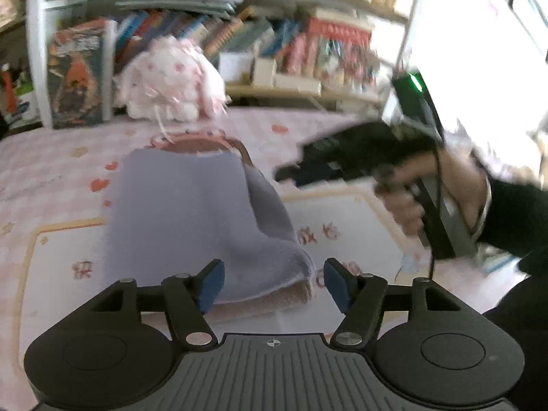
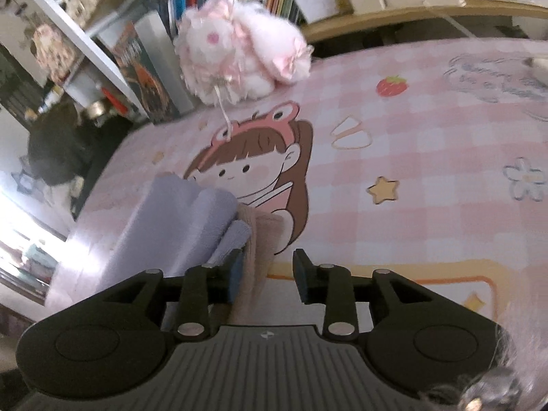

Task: Fold clothes

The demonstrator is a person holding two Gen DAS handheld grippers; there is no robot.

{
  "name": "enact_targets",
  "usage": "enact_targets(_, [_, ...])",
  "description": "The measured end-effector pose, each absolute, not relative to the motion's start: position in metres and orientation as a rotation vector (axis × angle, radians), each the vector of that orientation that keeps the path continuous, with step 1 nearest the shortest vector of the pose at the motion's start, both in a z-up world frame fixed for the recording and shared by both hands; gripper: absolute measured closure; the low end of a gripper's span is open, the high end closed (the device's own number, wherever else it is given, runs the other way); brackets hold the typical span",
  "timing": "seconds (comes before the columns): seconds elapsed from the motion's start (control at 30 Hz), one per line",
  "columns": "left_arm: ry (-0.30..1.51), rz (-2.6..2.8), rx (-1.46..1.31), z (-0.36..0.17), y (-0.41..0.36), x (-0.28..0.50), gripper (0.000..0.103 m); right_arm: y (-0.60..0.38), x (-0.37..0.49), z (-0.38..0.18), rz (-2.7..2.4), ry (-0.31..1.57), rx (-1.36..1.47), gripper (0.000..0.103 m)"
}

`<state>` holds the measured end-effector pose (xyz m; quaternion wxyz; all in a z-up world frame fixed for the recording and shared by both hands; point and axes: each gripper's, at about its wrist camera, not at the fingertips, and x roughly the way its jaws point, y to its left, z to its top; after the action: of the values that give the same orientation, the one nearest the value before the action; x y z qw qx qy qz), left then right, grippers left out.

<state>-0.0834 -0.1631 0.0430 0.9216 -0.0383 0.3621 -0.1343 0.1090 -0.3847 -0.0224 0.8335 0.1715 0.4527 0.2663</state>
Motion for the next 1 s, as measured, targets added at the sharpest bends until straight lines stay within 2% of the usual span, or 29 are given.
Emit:
enact_targets(0.1, [0.677,-0.186,-0.201,0.053,-0.131,-0.078,0.037,-0.399,0.099,-0.016,0.585,0.968,0.442,0.065])
enact_targets(0.17, [0.653,-0.107,-0.263,0.049,-0.116,-0.066,0.041,-0.402,0.093,-0.015,0.627,1.002,0.506,0.061])
enact_targets(0.27, [0.686,-0.066,-0.254,0.029,-0.112,-0.044,0.044,-0.39,0.084,-0.016,0.721,1.069,0.533,0.052])
enact_targets(0.3, [0.72,-0.074,-0.231,0.019,-0.115,-0.038,0.051,-0.382,0.081,-0.017,0.742,1.09,0.513,0.049])
enact_targets(0.37, [0.757,-0.085,-0.158,0.003,-0.126,-0.035,0.052,-0.365,0.076,-0.02,0.733,1.116,0.446,0.049])
enact_targets(0.4, [0.746,-0.086,-0.119,0.0,-0.132,-0.038,0.052,-0.357,0.074,-0.021,0.727,1.117,0.419,0.05])
enact_targets(0.43, [0.742,-0.089,-0.098,-0.002,-0.136,-0.04,0.052,-0.352,0.072,-0.021,0.723,1.105,0.403,0.076])
enact_targets(0.47, [0.745,-0.091,-0.095,-0.003,-0.138,-0.042,0.052,-0.347,0.069,-0.018,0.74,1.081,0.39,0.093])
enact_targets(0.53, [0.74,-0.096,-0.102,-0.003,-0.138,-0.045,0.051,-0.343,0.061,-0.005,0.824,0.995,0.37,0.098])
enact_targets(0.63, [0.748,-0.107,-0.133,-0.003,-0.132,-0.048,0.049,-0.347,0.045,0.015,0.917,0.863,0.316,0.098])
enact_targets(0.77, [0.751,-0.112,-0.058,-0.005,-0.142,-0.046,0.047,-0.355,0.063,-0.032,0.692,1.085,0.27,0.096])
enact_targets(0.87, [0.752,-0.114,-0.032,-0.006,-0.146,-0.046,0.047,-0.366,0.063,-0.024,0.684,1.054,0.334,0.096])
enact_targets(0.97, [0.75,-0.117,-0.046,-0.007,-0.145,-0.046,0.046,-0.369,0.061,-0.003,0.715,0.986,0.321,0.09])
enact_targets(1.0, [0.75,-0.119,-0.049,-0.007,-0.144,-0.045,0.046,-0.37,0.06,0.003,0.739,0.975,0.328,0.08])
